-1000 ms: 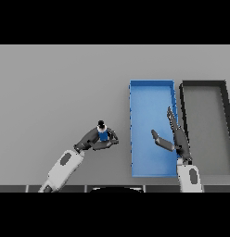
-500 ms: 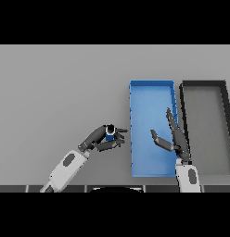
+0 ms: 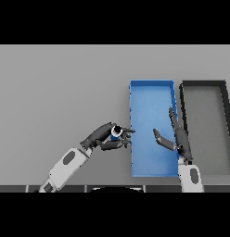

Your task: Pick up the blue pipe and place it into the blue bin.

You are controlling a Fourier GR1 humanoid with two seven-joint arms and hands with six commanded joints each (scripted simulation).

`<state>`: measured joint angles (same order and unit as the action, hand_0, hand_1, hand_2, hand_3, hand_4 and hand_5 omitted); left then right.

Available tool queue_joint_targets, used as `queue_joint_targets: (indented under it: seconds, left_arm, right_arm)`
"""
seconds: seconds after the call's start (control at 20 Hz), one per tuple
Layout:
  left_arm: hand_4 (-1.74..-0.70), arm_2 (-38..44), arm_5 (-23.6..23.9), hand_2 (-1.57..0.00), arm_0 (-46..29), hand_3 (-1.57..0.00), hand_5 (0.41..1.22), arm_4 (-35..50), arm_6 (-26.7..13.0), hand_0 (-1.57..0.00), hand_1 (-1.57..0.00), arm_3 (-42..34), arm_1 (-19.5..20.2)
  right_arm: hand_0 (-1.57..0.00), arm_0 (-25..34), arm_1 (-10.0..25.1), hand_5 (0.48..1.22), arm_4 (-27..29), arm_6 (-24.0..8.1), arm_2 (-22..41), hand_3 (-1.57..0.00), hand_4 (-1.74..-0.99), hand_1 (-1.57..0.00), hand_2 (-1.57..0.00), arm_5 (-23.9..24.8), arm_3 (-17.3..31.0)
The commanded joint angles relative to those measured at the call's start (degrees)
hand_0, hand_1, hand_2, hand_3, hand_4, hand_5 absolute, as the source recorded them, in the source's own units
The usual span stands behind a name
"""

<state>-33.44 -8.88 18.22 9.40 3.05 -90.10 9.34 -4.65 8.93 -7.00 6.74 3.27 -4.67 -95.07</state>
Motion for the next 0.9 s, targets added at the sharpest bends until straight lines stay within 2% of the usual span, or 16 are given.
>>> queue_joint_targets:
  seconds: [0.0, 0.25, 0.35, 0.45, 0.55, 0.65, 0.85]
  left_arm:
    - [-1.73, -0.2, -0.2, -1.57, 0.2, -1.44, 1.219, -0.1, -0.3, -1.57, -1.57, 0.0, 0.0]
    - [-1.73, 0.2, -0.8, -1.57, 0.7, -1.44, 1.219, 0.7, -1.6, -1.57, -1.57, 0.4, 0.3]
    - [-1.73, -0.2, -0.7, -1.57, 0.0, -1.44, 1.220, 0.0, -1.2, -1.57, -1.57, 0.6, 0.4]
    - [-1.73, -0.3, -0.9, -1.57, -0.5, -1.44, 1.220, -0.2, -0.6, -1.57, -1.57, 0.6, 0.7]
    - [-1.73, -0.2, -0.8, -1.57, -0.1, -1.44, 1.221, -0.1, -0.7, -1.57, -1.57, 0.7, 0.4]
    - [-1.73, -0.2, -0.9, -1.57, 0.1, -1.44, 1.221, 0.0, -1.1, -1.57, -1.57, 0.3, 0.5]
    - [-1.73, -0.4, -1.3, -1.57, -0.3, -1.44, 1.221, -0.4, -0.2, -1.57, -1.57, 0.9, 0.7]
  right_arm:
    - [0.00, -0.2, -0.2, 0.629, 0.5, 0.1, -0.1, 0.00, -1.186, 0.00, 0.00, -0.3, 0.0]
    - [0.00, -1.5, -0.4, 0.629, 1.3, 0.2, 0.1, 0.00, -1.186, 0.00, 0.00, -0.6, -2.1]
    - [0.00, -2.1, -0.6, 0.623, 1.0, 0.0, 0.4, 0.00, -1.209, 0.00, 0.00, -0.4, -2.5]
    - [0.00, -1.7, -0.9, 0.618, 1.8, -0.5, 0.3, 0.00, -1.197, 0.00, 0.00, -0.7, -2.4]
    - [0.00, -1.5, 0.2, 0.610, 4.5, 0.6, -0.2, 0.00, -1.195, 0.00, 0.00, -3.0, -3.9]
    - [0.00, -0.1, 1.8, 0.593, 11.9, -1.8, -0.6, 0.00, -1.199, 0.00, 0.00, -8.4, -7.0]
    - [0.00, 3.6, 7.8, 0.532, 20.2, -9.2, 1.0, 0.00, -1.250, 0.00, 0.00, -15.8, -13.6]
